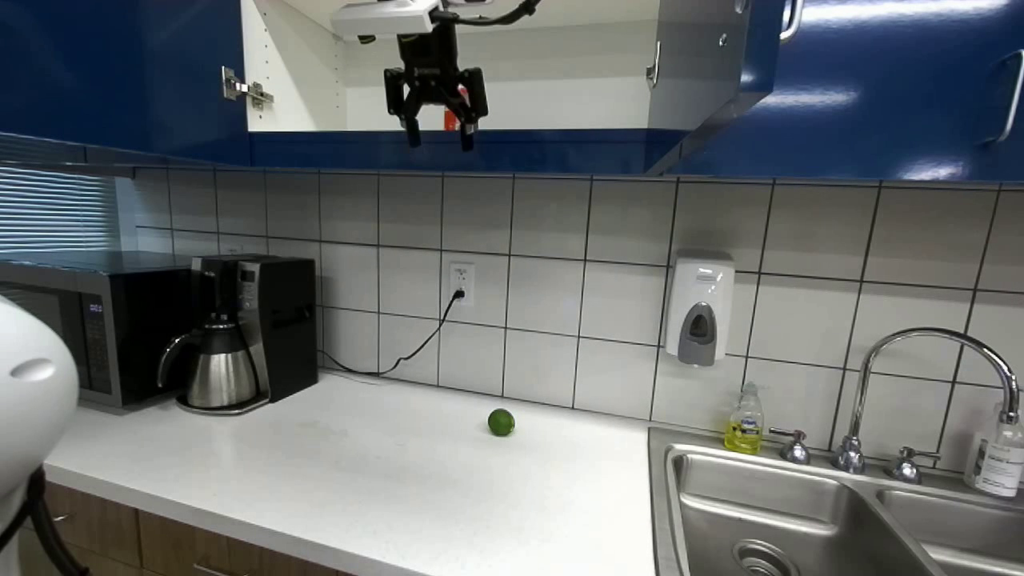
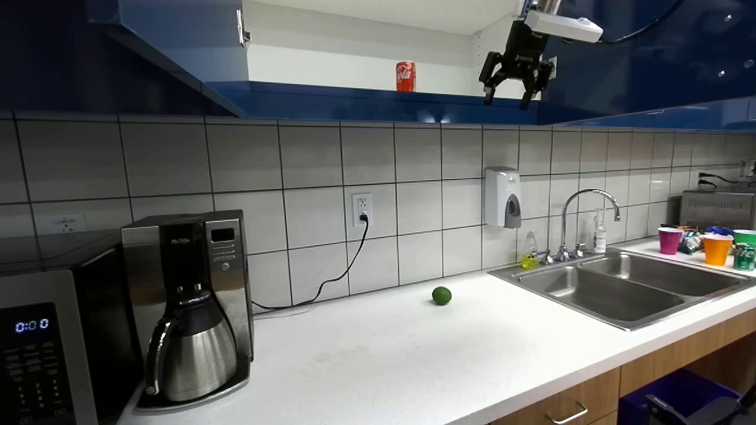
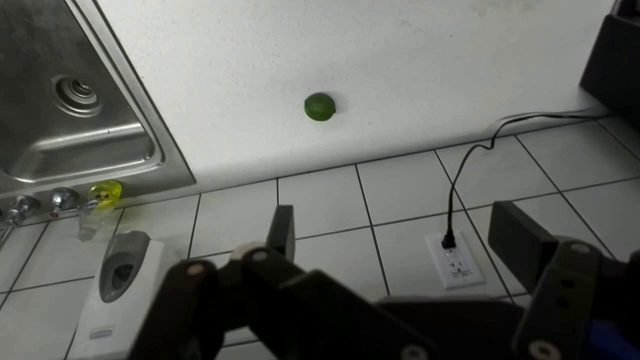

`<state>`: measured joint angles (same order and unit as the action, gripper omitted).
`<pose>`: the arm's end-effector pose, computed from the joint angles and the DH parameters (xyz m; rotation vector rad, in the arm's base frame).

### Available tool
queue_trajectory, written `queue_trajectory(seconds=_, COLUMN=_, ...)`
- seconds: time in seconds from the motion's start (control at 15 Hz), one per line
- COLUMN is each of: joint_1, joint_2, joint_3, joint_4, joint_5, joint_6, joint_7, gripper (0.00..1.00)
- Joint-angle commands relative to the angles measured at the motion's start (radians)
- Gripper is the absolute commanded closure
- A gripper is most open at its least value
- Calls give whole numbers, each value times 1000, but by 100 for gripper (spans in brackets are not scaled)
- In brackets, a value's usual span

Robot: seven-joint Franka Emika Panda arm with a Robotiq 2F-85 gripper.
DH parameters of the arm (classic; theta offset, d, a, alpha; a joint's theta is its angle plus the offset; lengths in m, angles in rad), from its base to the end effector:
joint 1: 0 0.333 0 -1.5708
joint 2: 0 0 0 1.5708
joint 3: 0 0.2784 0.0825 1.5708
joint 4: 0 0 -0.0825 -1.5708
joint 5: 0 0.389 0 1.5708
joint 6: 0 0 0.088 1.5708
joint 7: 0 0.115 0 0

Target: Put the red can on the counter.

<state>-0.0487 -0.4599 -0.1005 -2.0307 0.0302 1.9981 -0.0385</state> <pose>0.4616 -0.0759 0.6323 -3.0295 0.1767 -0.6627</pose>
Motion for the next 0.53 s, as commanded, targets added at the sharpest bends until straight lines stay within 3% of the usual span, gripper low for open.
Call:
queue_trajectory(seconds=0.0, joint_1=11, joint_2=27, joint_3=17, joint_4=104, joint_5=31, joint_6=-26, joint_7=20, gripper=0)
queue_trajectory(seconds=0.47, joint_1=12, joint_2=111, joint_3=45, joint_4=257, joint_5=31, joint_6=-9, joint_7=69, gripper=0)
